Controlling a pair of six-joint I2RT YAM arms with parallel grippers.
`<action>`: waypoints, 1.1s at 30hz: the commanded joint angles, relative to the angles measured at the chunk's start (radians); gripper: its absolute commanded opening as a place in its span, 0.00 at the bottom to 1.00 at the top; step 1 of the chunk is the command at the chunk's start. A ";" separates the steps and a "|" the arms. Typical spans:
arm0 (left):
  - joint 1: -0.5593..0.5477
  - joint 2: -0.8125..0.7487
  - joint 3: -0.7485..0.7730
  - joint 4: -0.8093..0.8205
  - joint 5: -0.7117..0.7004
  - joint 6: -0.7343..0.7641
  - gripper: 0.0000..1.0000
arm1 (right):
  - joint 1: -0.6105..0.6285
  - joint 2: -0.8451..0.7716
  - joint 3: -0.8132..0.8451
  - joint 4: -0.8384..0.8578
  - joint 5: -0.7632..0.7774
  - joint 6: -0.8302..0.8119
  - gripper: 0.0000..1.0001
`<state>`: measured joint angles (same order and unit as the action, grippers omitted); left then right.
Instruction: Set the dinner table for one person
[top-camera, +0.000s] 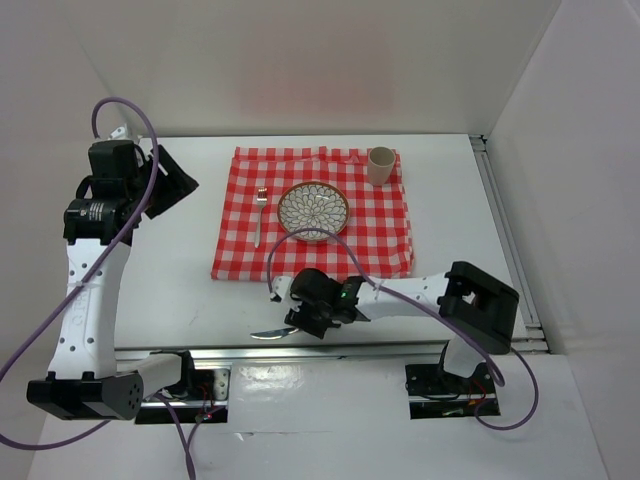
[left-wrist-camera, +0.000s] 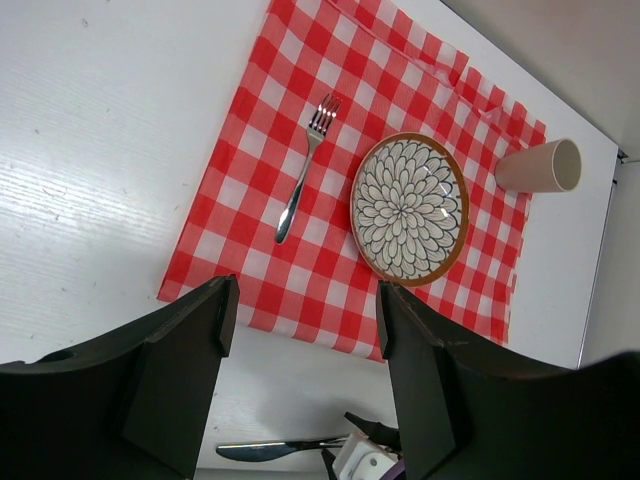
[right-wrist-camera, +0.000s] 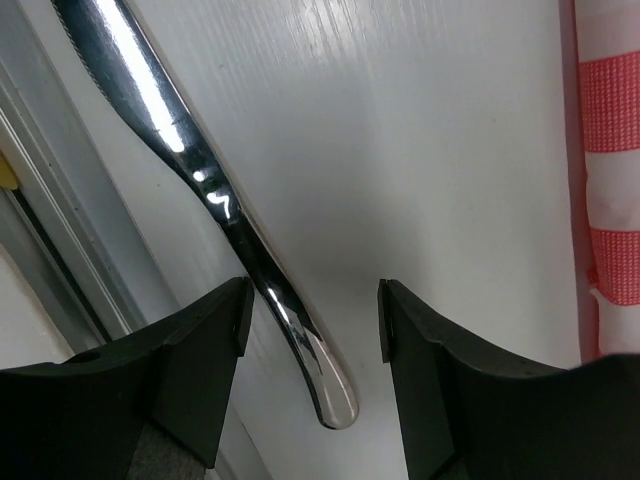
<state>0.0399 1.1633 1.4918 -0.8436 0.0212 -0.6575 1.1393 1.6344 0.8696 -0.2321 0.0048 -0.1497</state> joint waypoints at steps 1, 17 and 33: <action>0.005 -0.005 -0.004 0.034 -0.004 0.004 0.74 | 0.010 0.019 0.048 0.034 -0.011 -0.054 0.64; 0.005 0.004 0.005 0.034 0.005 -0.005 0.74 | -0.130 0.145 0.106 -0.013 -0.180 0.024 0.41; 0.005 -0.005 -0.022 0.054 0.005 -0.005 0.74 | -0.148 0.104 0.149 -0.167 -0.131 0.056 0.50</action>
<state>0.0399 1.1698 1.4807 -0.8345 0.0235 -0.6590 0.9958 1.7576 1.0142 -0.2935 -0.1608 -0.1162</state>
